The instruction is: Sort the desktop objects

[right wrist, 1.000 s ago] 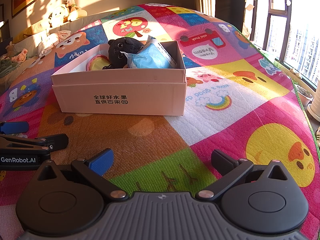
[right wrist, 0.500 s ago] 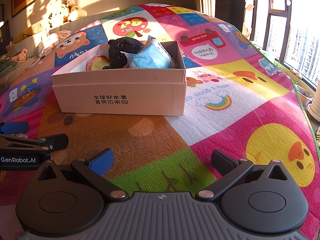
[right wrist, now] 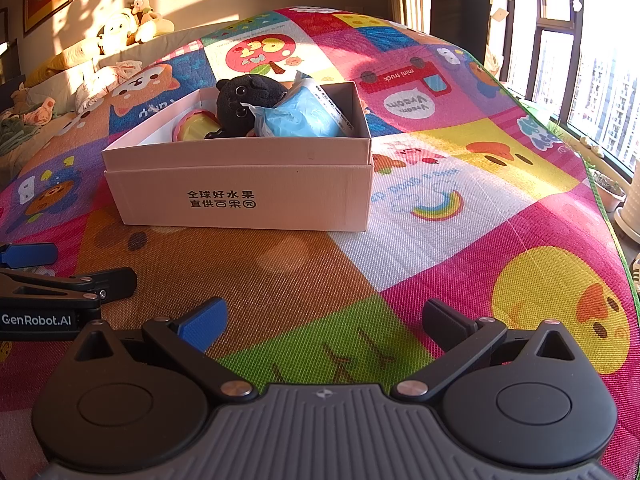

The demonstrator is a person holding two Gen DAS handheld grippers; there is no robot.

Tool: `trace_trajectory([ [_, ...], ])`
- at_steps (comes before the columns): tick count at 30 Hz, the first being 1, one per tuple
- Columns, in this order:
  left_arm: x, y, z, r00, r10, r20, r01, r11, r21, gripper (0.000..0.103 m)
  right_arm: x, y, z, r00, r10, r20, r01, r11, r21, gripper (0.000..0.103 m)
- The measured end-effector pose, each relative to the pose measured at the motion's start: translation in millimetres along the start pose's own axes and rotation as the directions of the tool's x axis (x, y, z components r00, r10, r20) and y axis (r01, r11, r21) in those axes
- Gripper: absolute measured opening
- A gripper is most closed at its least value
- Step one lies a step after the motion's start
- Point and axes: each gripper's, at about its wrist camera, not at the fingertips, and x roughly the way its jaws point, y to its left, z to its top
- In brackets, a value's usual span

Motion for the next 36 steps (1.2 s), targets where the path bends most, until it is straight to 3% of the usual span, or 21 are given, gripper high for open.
trace_trajectory([
  [36, 1.9, -0.1, 1.9, 1.000, 0.002, -0.001, -0.002, 1.000, 0.002, 0.103, -0.4, 0.0, 0.2, 1.000, 0.000, 0.000, 0.000, 1.000, 0.000, 0.103],
])
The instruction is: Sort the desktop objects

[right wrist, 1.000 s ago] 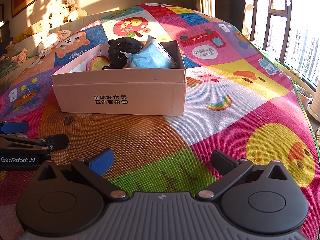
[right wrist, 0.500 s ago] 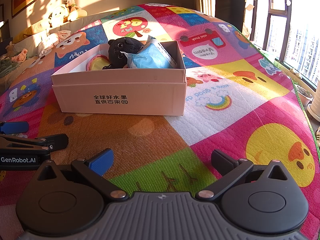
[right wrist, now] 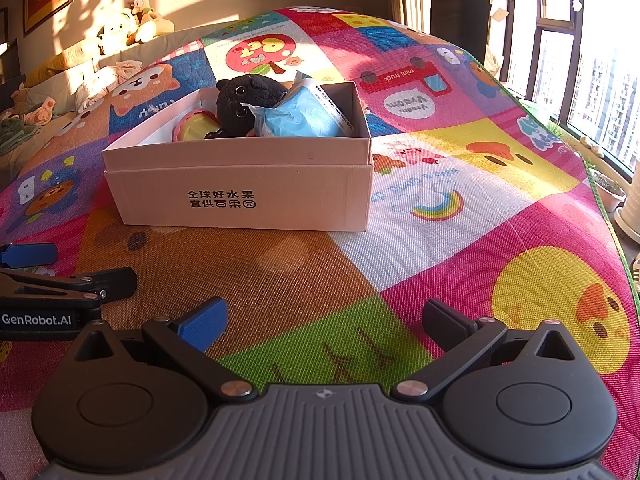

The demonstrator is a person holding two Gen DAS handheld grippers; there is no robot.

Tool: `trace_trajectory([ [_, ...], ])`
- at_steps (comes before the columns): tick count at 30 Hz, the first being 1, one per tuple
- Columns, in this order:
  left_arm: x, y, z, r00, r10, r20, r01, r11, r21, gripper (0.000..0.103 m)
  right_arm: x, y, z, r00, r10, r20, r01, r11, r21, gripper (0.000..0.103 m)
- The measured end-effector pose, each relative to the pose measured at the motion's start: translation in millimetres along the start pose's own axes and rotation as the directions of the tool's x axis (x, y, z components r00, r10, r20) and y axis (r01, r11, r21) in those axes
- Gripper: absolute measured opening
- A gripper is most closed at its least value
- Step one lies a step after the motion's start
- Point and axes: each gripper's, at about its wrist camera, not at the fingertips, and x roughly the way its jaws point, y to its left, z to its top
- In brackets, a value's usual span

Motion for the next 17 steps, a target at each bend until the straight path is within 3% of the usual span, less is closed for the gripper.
trace_trajectory([
  [17, -6.4, 4.5, -0.1, 0.999, -0.008, -0.051, 0.006, 0.999, -0.032, 0.103, 0.1, -0.7, -0.4, 1.000, 0.000, 0.000, 0.000, 1.000, 0.000, 0.103],
])
